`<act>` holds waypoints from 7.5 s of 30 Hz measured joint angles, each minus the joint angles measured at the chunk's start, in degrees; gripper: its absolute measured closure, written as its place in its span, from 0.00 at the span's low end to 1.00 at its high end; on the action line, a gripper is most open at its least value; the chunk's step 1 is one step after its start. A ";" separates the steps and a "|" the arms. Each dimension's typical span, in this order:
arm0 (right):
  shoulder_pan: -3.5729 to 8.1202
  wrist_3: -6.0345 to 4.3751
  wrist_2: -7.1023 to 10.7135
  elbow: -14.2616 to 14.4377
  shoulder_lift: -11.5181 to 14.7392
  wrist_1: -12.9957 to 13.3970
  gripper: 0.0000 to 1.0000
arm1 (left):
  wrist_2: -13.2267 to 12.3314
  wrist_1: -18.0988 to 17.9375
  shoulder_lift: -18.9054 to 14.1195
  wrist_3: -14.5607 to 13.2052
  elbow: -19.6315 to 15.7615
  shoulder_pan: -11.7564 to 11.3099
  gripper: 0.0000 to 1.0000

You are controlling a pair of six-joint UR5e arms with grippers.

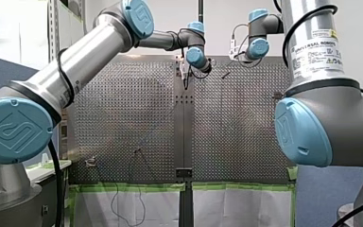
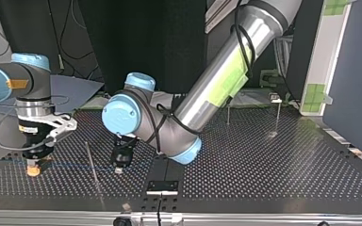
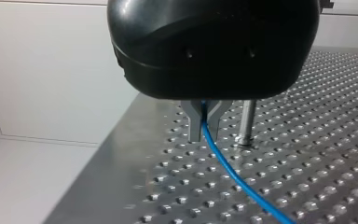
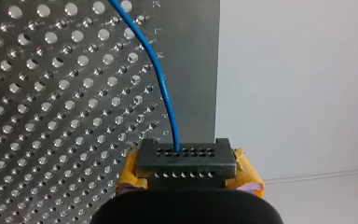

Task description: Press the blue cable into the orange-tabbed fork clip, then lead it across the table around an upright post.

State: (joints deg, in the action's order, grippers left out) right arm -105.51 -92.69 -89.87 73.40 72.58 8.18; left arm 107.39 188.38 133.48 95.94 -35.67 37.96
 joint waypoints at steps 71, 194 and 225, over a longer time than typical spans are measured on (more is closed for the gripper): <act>3.71 -1.71 -0.64 7.47 -9.70 4.17 1.00 | 1.85 -6.62 3.66 4.53 -7.45 -1.13 0.11; 13.74 -3.58 0.37 11.87 -43.96 32.43 1.00 | 3.17 -5.83 3.58 4.60 -7.28 -0.83 0.01; 14.08 -3.58 0.30 11.55 -44.00 31.84 1.00 | 2.99 2.32 -0.05 15.81 -11.62 -0.94 0.01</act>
State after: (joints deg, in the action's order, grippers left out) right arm -91.43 -96.27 -89.57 84.95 28.58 40.02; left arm 110.38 190.70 133.43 111.75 -47.30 37.02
